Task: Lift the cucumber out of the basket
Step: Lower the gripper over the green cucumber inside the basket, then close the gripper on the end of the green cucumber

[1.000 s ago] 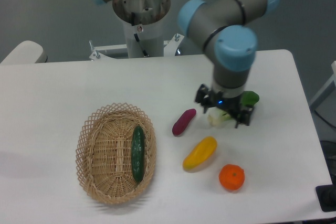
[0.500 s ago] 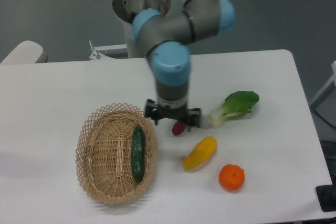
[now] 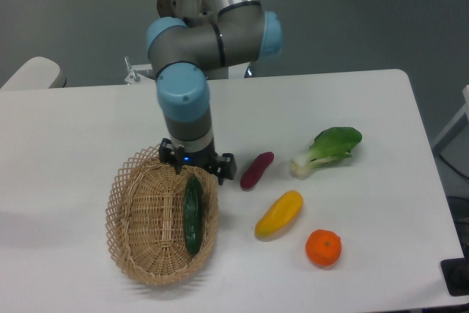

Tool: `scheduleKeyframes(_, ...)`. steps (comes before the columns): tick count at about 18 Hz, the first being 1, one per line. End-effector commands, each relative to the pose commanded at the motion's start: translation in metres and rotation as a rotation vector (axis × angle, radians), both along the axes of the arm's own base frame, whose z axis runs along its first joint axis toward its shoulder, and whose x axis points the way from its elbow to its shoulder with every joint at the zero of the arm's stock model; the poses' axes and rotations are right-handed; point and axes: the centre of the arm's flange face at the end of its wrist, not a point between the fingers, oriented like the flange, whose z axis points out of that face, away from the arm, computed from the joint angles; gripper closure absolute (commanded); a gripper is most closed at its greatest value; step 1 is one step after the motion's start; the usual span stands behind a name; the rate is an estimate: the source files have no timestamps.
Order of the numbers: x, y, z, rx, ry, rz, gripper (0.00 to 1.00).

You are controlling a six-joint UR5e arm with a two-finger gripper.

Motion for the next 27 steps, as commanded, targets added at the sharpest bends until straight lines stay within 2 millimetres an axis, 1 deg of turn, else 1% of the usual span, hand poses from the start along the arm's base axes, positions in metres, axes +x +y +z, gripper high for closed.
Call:
scheduleKeyframes(4, 0.004, 0.004, -0.014, -0.007, -0.005, 0.009, 0.0)
scheduleKeyframes(5, 0.005, 0.002, -0.018, -0.01, -0.008, 0.012, 0.0)
scheduleKeyframes(11, 0.004, 0.005, -0.036, -0.007, -0.004, 0.025, 0.0)
scheduleKeyframes(14, 0.004, 0.006, -0.037, -0.007, -0.004, 0.023, 0.0)
scheduleKeyframes(16, 0.008, 0.007, -0.042, -0.014, -0.007, 0.022, 0.0)
scheduleKeyframes(27, 0.007, 0.012, -0.055, -0.018, -0.007, 0.017, 0.0)
